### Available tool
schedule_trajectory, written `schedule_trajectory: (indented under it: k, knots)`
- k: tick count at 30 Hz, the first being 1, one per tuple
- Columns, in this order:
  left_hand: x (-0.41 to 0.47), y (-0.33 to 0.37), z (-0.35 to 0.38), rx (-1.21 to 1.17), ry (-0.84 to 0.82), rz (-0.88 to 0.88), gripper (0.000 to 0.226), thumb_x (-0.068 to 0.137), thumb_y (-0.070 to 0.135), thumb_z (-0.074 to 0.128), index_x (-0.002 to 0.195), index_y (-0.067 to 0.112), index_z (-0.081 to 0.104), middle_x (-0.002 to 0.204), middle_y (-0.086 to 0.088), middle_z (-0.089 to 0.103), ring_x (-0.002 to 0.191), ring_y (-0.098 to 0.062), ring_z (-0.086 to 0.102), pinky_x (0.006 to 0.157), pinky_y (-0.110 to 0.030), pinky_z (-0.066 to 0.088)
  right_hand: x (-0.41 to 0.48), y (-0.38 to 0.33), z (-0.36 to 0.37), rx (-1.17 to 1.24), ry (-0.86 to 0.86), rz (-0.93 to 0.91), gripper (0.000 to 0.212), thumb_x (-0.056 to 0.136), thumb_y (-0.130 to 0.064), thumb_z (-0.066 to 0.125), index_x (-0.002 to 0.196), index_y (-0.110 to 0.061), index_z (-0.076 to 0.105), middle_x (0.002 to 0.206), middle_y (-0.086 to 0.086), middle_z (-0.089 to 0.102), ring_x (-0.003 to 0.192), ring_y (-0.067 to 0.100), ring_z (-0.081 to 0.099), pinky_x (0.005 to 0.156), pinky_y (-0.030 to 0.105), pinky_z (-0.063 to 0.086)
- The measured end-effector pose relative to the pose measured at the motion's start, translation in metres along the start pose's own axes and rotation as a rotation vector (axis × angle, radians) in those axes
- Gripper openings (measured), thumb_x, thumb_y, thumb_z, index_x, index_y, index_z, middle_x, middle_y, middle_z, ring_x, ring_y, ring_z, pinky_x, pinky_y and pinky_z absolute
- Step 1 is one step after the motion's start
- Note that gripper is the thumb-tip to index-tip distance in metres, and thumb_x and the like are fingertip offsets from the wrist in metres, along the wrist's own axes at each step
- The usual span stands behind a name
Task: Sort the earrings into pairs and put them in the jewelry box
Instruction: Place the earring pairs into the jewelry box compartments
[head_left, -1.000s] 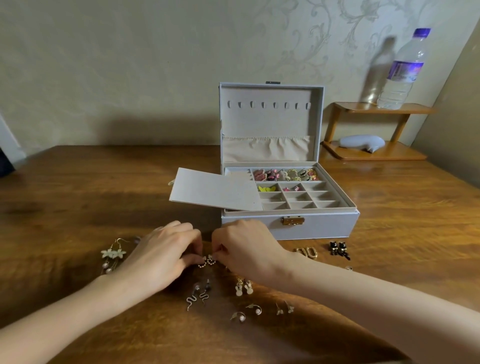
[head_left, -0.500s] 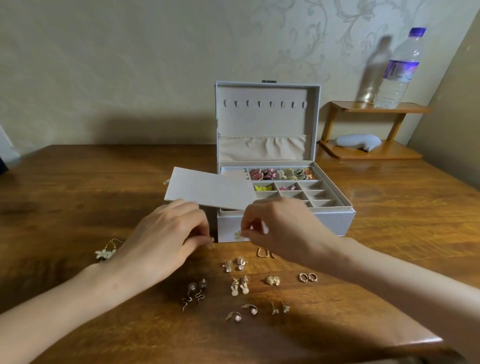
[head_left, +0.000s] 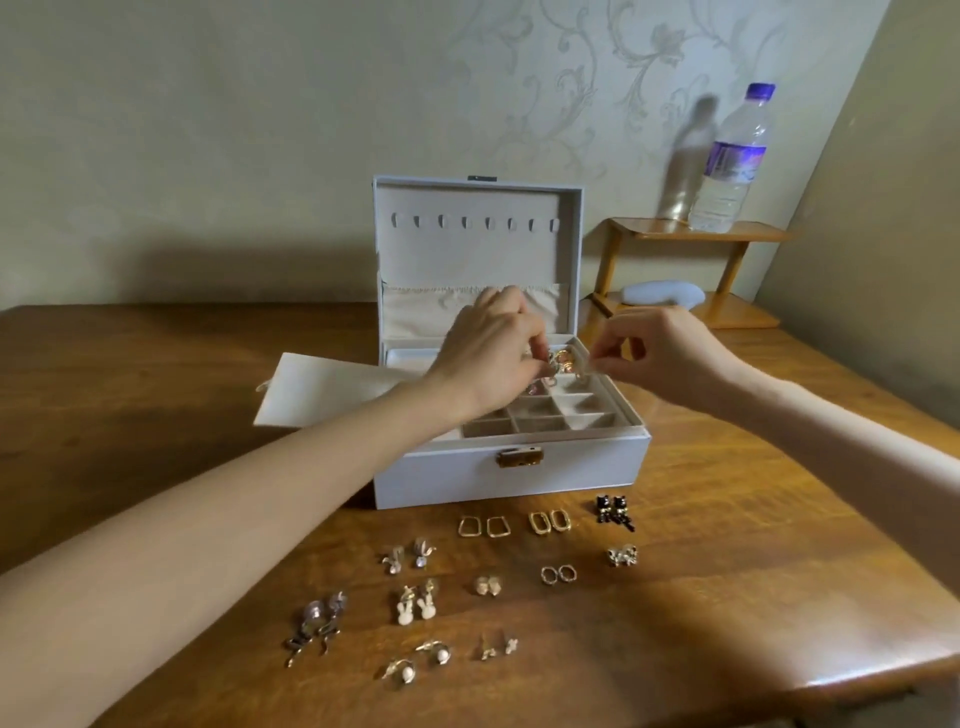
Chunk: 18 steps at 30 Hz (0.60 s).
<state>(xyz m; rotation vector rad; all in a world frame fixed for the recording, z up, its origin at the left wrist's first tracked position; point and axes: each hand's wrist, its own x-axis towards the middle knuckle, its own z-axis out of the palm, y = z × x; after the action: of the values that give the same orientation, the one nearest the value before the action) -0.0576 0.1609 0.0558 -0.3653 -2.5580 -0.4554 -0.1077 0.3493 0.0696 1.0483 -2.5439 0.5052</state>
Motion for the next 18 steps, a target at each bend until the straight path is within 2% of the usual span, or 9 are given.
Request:
schedule_trajectory:
  k: [2,4,6,9,12,18]
  knots:
    - [0.017,0.003,0.015,0.024,-0.037,-0.021,0.013,0.083,0.017,0.066,0.095,0.014,0.069,0.106,-0.003,0.050,0.108,-0.022,0.041,0.091,-0.033,0.035,0.004,0.012,0.003,0.016,-0.028,0.007,0.007,0.076,-0.018,0.075,0.080,-0.014,0.070,0.084,-0.006,0.058,0.065,0.003,0.048,0.064,0.034,0.047]
    - [0.029,0.005,0.027,0.059,-0.080,-0.040,0.018,0.084,0.019,0.065,0.101,0.015,0.068,0.111,-0.004,0.049,0.110,-0.023,0.038,0.092,-0.032,0.033,0.007,0.021,0.007,0.028,-0.033,-0.005,0.008,0.074,-0.019,0.076,0.079,-0.014,0.071,0.093,-0.001,0.059,0.077,0.015,0.054,0.069,0.037,0.050]
    - [0.036,0.005,0.036,0.113,-0.129,-0.058,0.023,0.084,0.022,0.065,0.106,0.017,0.067,0.115,-0.004,0.046,0.112,-0.024,0.036,0.092,-0.033,0.031,0.009,0.027,0.012,0.030,-0.017,-0.026,0.008,0.073,-0.019,0.077,0.077,-0.017,0.071,0.102,0.002,0.060,0.094,0.020,0.053,0.077,0.036,0.048]
    - [0.041,0.004,0.044,0.199,-0.209,-0.106,0.023,0.086,0.015,0.060,0.109,0.015,0.065,0.121,-0.006,0.042,0.115,-0.025,0.032,0.096,-0.036,0.027,0.012,0.034,0.016,0.028,-0.016,-0.022,0.008,0.072,-0.019,0.078,0.074,-0.019,0.070,0.114,0.002,0.058,0.108,0.020,0.045,0.084,0.029,0.035]
    - [0.043,0.002,0.050,0.237,-0.262,-0.161,0.022,0.085,0.012,0.059,0.106,0.012,0.065,0.122,-0.007,0.041,0.114,-0.026,0.032,0.094,-0.038,0.026,0.014,0.039,0.020,0.070,-0.029,-0.017,0.008,0.071,-0.020,0.078,0.074,-0.019,0.071,0.118,0.000,0.055,0.110,0.020,0.040,0.086,0.026,0.028]
    - [0.047,0.012,0.050,0.278,-0.302,-0.196,0.016,0.083,0.006,0.052,0.096,0.009,0.060,0.116,-0.009,0.042,0.110,-0.027,0.032,0.091,-0.038,0.026,0.019,0.043,0.029,0.115,-0.080,-0.008,0.007,0.072,-0.020,0.078,0.072,-0.022,0.071,0.117,-0.004,0.052,0.113,0.020,0.039,0.089,0.025,0.024]
